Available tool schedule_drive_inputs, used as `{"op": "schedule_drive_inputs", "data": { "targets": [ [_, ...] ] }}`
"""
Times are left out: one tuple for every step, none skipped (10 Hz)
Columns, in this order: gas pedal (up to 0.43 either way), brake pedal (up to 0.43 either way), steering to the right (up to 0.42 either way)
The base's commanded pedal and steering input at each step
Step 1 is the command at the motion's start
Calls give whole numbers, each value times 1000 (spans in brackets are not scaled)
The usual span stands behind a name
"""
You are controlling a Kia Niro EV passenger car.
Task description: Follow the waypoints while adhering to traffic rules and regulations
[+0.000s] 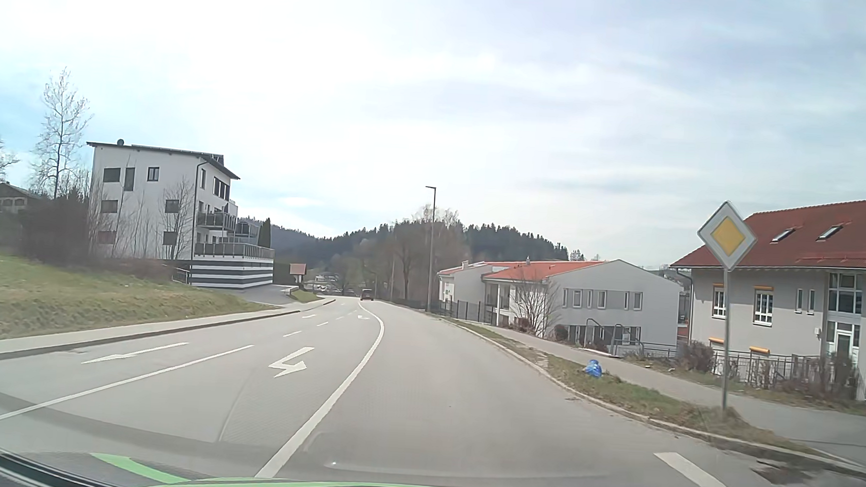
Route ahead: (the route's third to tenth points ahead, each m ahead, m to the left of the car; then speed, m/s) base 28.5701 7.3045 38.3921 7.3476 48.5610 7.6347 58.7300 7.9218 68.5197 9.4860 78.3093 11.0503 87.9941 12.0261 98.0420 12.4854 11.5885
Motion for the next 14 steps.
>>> {"op": "schedule_drive_inputs", "data": {
  "targets": [
    [98,0,-7],
    [98,0,-7],
    [98,0,-7],
    [98,0,-7],
    [98,0,-7],
    [98,0,-8],
    [87,0,-10],
    [87,0,-16],
    [87,0,-22],
    [87,0,-23],
    [87,0,-23],
    [87,0,-23],
    [87,0,-23],
    [87,0,-23]
  ]
}}
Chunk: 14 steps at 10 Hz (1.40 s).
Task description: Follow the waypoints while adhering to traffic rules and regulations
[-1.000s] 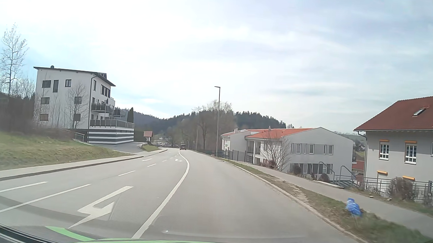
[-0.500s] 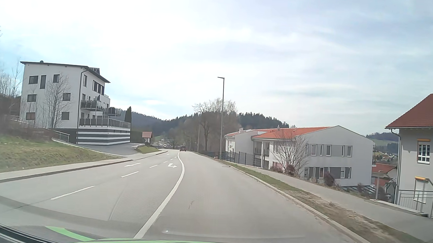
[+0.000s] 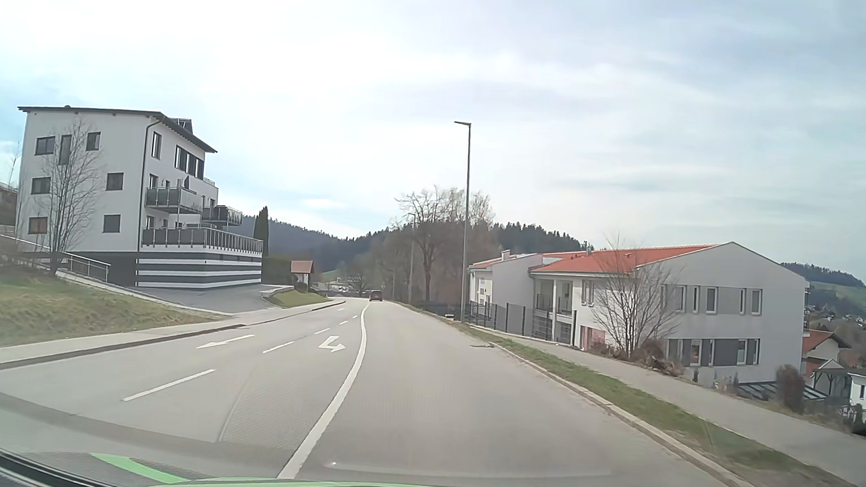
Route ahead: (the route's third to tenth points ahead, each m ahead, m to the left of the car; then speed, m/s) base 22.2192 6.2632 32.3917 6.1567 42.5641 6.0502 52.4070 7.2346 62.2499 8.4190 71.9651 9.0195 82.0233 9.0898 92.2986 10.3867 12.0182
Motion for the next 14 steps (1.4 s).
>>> {"op": "schedule_drive_inputs", "data": {
  "targets": [
    [87,0,-23],
    [87,0,-22],
    [87,0,-22],
    [87,0,-23],
    [87,0,-23],
    [79,0,-23],
    [79,0,-22],
    [79,0,-22],
    [79,0,-22],
    [79,0,-22],
    [79,0,-20],
    [79,0,-16],
    [67,0,-15],
    [59,0,-13]
  ]
}}
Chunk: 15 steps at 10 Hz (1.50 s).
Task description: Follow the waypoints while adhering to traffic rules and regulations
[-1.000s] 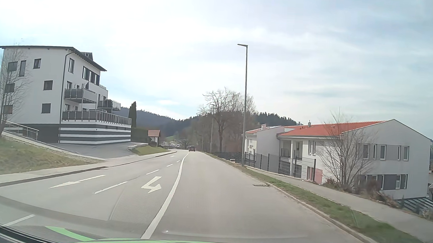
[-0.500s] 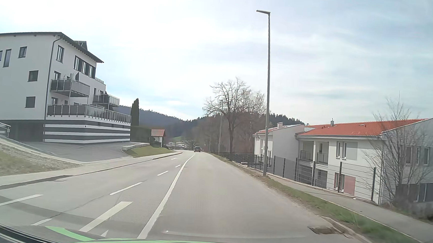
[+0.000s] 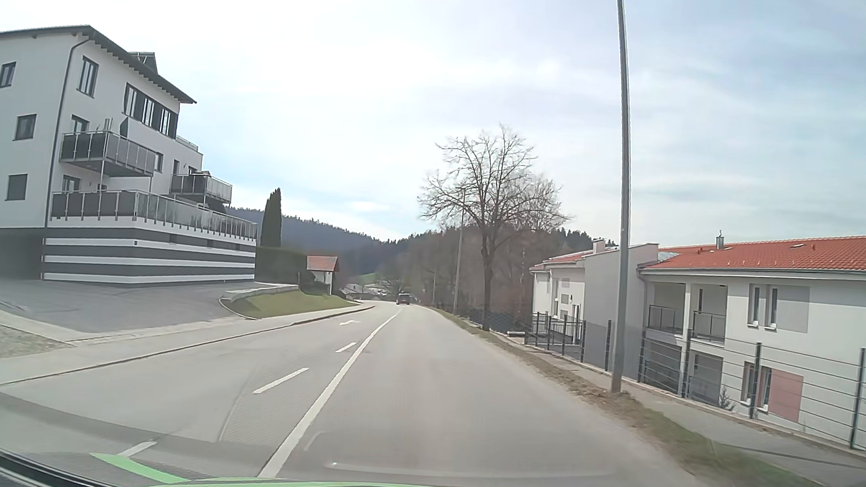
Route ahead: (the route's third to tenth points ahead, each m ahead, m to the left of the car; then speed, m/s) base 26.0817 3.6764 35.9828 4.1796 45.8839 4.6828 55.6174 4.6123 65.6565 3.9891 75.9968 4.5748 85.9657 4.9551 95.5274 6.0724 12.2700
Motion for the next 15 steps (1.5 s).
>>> {"op": "schedule_drive_inputs", "data": {
  "targets": [
    [59,0,-12],
    [59,0,-12],
    [59,0,-11],
    [59,0,-7],
    [59,0,-5],
    [59,0,-4],
    [59,0,-3],
    [59,0,-2],
    [59,0,-3],
    [59,0,-4],
    [59,0,-4],
    [39,0,-4],
    [39,0,-4],
    [39,0,-4],
    [39,0,-4]
  ]
}}
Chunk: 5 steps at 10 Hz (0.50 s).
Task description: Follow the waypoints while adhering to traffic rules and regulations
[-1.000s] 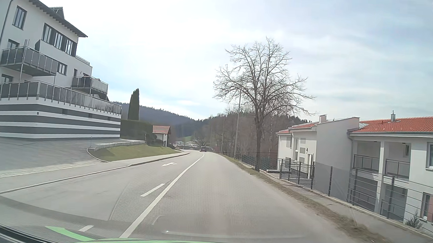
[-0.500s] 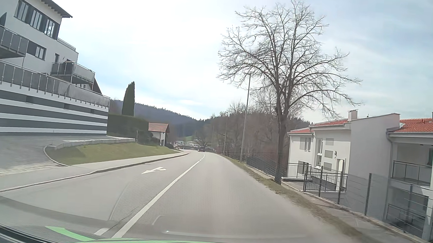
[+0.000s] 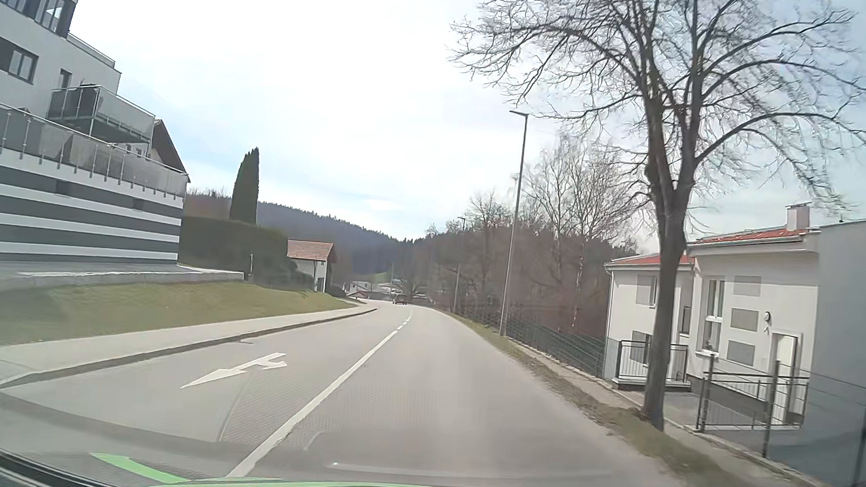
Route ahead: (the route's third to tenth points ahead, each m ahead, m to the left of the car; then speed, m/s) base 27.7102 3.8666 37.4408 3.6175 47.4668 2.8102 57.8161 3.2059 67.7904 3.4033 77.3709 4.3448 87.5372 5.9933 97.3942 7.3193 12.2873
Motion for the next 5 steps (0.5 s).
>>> {"op": "schedule_drive_inputs", "data": {
  "targets": [
    [39,0,-4],
    [39,0,-4],
    [39,0,-3],
    [39,0,-3],
    [39,0,-1]
  ]
}}
